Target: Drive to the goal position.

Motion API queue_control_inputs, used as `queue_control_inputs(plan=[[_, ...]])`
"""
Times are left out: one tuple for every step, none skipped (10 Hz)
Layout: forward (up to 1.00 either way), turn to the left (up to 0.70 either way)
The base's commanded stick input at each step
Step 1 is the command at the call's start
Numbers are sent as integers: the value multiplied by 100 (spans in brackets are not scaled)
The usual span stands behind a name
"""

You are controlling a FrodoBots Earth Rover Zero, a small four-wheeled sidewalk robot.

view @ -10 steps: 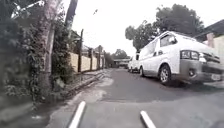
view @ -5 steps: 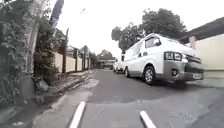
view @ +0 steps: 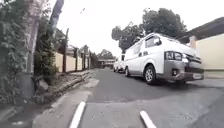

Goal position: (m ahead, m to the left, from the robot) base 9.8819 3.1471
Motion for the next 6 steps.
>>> queue_control_inputs(plan=[[85, 0], [85, 0], [85, 0], [85, 0], [72, 0], [19, 0]])
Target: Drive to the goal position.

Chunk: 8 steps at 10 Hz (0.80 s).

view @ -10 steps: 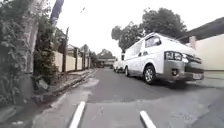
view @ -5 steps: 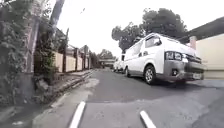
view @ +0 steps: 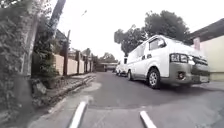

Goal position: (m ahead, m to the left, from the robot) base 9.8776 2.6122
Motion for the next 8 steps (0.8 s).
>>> queue_control_inputs(plan=[[0, 0], [0, 0], [0, 0], [0, 0], [0, 0], [0, 0], [0, 0], [0, 0]])
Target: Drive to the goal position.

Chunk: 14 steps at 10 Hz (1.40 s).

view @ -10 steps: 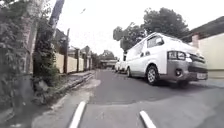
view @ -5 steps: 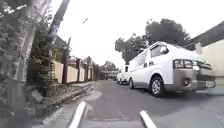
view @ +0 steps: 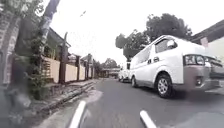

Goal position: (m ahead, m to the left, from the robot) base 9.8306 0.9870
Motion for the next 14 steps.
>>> queue_control_inputs(plan=[[0, 0], [10, 0], [85, 0], [85, 0], [85, 0], [85, 0], [85, 0], [85, 0], [85, 0], [85, 0], [85, 0], [85, 0], [85, 0], [85, 0]])
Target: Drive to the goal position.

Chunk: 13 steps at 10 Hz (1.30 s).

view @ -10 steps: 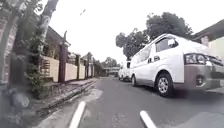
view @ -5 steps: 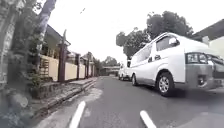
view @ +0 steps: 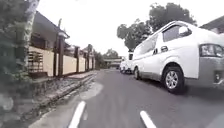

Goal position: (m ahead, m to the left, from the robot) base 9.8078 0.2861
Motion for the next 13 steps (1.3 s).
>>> queue_control_inputs(plan=[[85, 0], [85, 0], [85, 0], [85, 0], [85, 0], [85, 0], [85, 0], [85, 0], [85, 0], [85, 0], [85, 0], [85, 0], [85, 0]])
